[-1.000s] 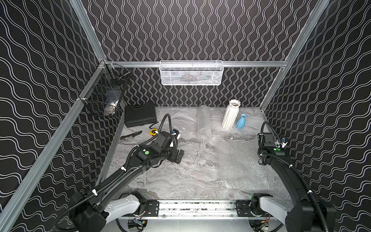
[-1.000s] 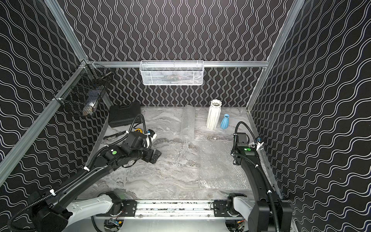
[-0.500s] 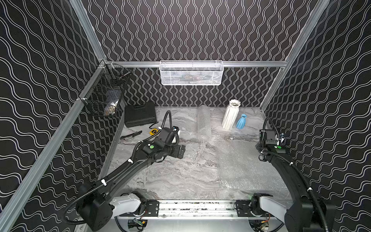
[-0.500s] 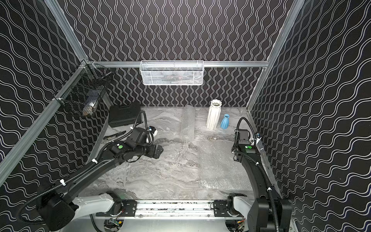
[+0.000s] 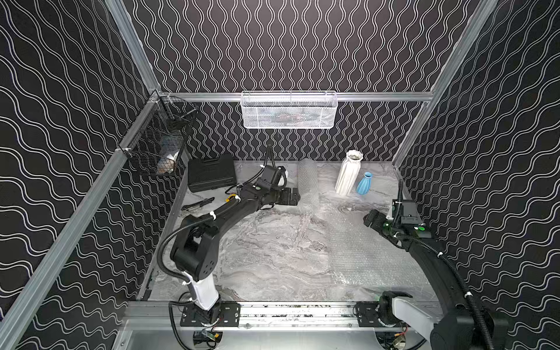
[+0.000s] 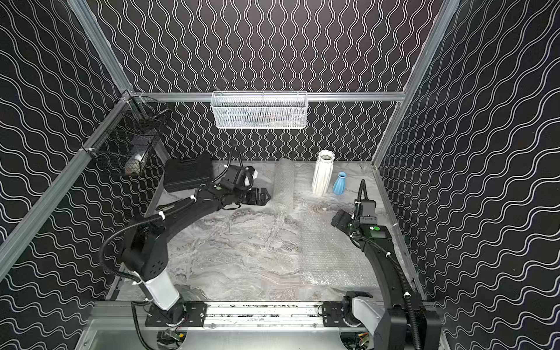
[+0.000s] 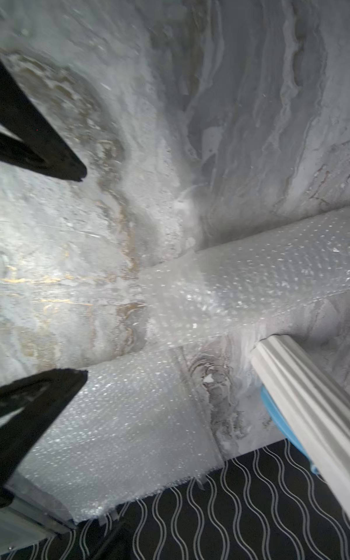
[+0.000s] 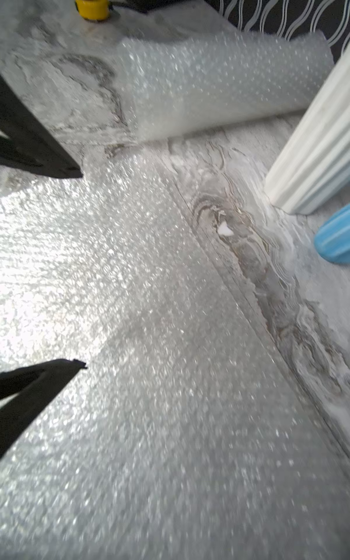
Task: Unwrap the vase from the bubble wrap
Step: Move the bubble wrap to the center of the board.
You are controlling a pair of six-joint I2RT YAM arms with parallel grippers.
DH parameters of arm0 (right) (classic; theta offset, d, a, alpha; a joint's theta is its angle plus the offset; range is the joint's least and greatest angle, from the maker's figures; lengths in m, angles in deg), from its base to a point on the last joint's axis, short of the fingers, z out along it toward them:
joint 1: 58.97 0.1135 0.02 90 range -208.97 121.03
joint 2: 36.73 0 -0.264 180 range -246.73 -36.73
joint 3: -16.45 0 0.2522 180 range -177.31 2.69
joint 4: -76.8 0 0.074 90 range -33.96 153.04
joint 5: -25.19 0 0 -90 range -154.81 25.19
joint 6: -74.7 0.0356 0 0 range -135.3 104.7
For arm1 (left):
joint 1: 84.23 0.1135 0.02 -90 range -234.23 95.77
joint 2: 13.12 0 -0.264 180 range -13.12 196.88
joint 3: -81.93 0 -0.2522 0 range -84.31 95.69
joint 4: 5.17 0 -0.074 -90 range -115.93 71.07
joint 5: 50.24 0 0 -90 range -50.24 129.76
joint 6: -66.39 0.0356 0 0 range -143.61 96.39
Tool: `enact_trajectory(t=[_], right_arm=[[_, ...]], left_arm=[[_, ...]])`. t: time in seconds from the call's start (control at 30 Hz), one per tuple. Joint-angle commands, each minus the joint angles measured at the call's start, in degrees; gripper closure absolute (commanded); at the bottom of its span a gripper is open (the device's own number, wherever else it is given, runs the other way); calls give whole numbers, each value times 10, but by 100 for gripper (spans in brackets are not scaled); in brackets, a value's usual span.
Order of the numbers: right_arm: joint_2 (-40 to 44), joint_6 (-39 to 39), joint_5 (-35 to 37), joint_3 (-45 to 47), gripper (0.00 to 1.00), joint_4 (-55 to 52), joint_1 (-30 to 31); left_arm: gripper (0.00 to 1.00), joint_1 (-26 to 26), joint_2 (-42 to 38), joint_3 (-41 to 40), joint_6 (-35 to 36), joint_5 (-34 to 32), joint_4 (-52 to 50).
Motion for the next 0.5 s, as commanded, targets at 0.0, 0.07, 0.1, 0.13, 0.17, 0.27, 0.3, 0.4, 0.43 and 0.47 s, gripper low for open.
enact_trajectory(t=[0.0, 0.07, 0.1, 0.13, 0.17, 0.27, 0.3, 0.4, 0.43, 0.47], right_arm=[[4, -1, -73, 9, 7, 30, 0], [-4, 0, -86, 8, 7, 32, 0], [-10, 1, -94, 7, 7, 32, 0], [-14, 0, -101, 5, 7, 33, 0], [-18, 1, -109, 3, 7, 34, 1], [-26, 5, -128, 5, 7, 44, 1], [-30, 7, -135, 6, 7, 47, 1], [-38, 9, -146, 6, 6, 50, 1], [-40, 9, -150, 7, 6, 53, 1], [-42, 9, -153, 8, 6, 55, 1]], left_arm=[[0, 11, 51, 43, -14, 46, 60], [0, 18, 87, 74, -19, 70, 78], [0, 22, 105, 89, -22, 85, 86], [0, 24, 120, 100, -23, 98, 98], [0, 25, 136, 110, -29, 107, 109], [0, 29, 185, 141, -46, 146, 142], [0, 30, 203, 155, -53, 155, 148], [0, 31, 253, 194, -64, 173, 162], [0, 31, 271, 210, -65, 178, 165], [0, 31, 287, 231, -63, 178, 157]])
